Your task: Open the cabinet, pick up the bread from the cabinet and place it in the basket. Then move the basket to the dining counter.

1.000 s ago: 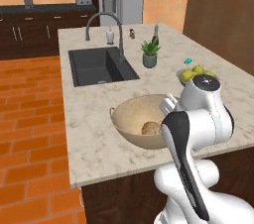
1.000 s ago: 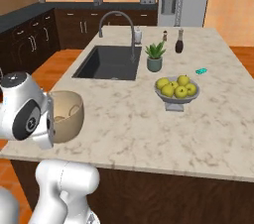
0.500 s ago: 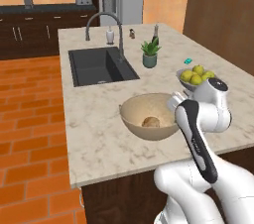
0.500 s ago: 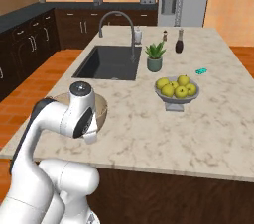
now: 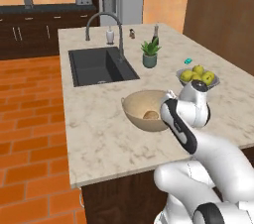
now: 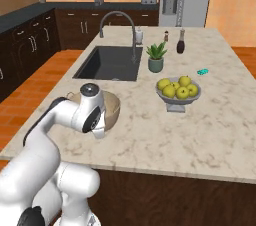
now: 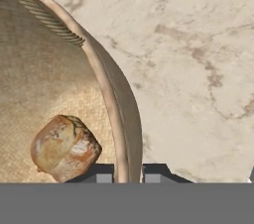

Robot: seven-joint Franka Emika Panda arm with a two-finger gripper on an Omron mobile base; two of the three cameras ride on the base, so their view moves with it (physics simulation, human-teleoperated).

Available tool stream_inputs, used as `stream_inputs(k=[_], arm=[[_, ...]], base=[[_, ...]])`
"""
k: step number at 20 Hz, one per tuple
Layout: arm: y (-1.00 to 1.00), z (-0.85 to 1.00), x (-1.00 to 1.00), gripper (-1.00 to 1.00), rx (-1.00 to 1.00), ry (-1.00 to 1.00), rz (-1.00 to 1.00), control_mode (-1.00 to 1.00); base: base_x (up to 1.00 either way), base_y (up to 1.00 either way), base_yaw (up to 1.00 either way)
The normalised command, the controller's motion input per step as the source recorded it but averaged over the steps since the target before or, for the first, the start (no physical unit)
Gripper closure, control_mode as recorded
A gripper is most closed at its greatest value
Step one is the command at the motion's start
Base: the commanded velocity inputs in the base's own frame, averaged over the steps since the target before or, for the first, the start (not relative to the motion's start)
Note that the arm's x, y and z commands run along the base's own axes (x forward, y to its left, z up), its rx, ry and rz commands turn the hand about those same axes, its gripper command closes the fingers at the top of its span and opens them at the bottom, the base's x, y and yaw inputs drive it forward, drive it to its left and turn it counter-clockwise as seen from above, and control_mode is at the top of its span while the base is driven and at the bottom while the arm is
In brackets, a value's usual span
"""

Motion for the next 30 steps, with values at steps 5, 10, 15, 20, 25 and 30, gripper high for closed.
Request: stream_inputs(k=[5, 10, 15, 20, 25, 30], arm=[[-0.01, -0.52, 0.43, 1.00, -0.02, 0.02, -0.10, -1.00], [-0.01, -0.40, 0.01, 1.00, 0.00, 0.01, 0.00, -1.00], [0.00, -0.23, 0.00, 1.00, 0.00, 0.03, 0.00, -1.00], [0.00, 0.18, -0.04, -1.00, 0.00, -0.03, 0.00, -1.00], [0.00, 0.52, -0.40, -1.00, 0.00, -0.18, 0.01, -1.00], [0.18, 0.71, -0.78, -1.00, 0.00, -0.11, 0.19, -1.00]], base=[[0.00, 0.00, 0.00], [0.00, 0.00, 0.00], [0.00, 0.00, 0.00], [0.00, 0.00, 0.00], [0.00, 0.00, 0.00], [0.00, 0.00, 0.00]])
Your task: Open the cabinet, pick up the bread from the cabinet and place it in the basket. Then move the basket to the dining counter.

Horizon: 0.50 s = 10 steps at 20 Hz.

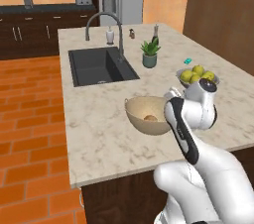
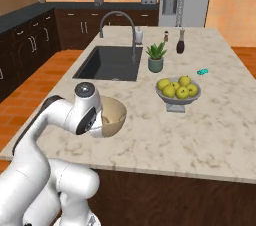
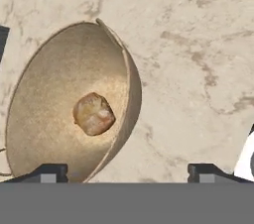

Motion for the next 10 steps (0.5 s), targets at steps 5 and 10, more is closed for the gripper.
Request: stream_inputs(k=[5, 10], arm=[[0.23, 0.85, -1.00, -1.00, -0.04, -0.07, 0.33, -1.00], [0.24, 0.99, -0.63, -1.00, -0.05, -0.24, 0.36, -1.00]], base=[[0.00, 0.00, 0.00], [0.00, 0.00, 0.00]])
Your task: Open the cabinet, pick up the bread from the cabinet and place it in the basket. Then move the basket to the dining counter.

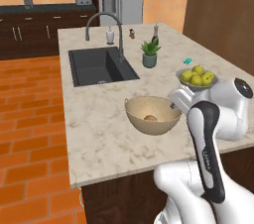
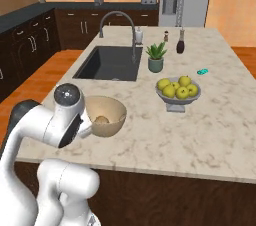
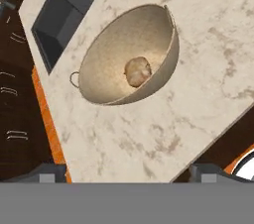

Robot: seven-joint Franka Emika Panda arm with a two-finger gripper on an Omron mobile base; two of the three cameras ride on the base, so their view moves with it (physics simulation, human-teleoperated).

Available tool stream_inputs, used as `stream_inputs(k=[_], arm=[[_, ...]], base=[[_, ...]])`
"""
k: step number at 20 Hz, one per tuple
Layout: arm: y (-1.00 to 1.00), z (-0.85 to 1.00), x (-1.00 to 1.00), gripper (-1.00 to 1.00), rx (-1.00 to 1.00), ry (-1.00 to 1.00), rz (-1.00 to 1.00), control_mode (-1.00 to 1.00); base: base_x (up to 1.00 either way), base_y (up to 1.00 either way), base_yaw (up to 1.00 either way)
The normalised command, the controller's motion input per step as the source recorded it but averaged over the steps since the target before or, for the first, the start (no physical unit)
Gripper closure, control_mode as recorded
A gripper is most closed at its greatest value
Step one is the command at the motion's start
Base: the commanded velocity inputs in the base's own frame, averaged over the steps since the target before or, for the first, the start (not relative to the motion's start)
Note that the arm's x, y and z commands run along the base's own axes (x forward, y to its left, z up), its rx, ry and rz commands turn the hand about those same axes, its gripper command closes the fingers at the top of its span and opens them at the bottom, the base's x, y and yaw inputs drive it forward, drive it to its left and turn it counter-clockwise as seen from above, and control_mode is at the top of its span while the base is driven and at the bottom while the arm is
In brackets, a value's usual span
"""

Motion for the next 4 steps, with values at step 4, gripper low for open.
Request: stream_inputs(k=[4], arm=[[0.03, 1.00, -0.32, -1.00, 0.00, -0.29, 0.33, -1.00]], base=[[0.00, 0.00, 0.00]])
